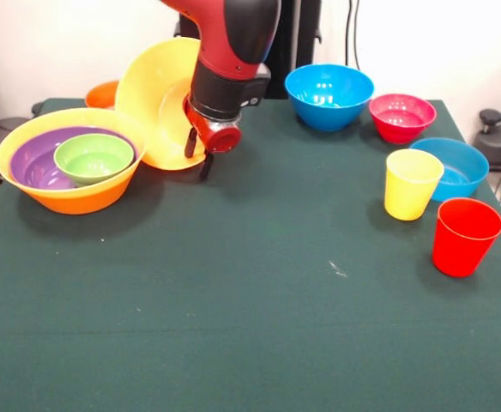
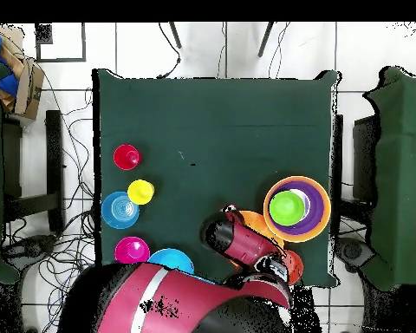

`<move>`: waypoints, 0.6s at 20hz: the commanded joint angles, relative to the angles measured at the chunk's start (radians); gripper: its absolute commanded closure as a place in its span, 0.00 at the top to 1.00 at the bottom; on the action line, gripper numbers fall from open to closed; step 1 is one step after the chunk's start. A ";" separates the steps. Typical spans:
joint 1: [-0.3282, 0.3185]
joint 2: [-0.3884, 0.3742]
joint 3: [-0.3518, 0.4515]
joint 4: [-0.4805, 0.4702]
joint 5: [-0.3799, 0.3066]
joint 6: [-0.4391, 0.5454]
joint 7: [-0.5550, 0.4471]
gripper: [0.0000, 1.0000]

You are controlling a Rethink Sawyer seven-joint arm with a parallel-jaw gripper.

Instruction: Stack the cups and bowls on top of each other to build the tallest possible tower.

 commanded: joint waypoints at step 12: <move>0.066 0.074 0.057 -0.169 0.126 0.053 0.155 0.00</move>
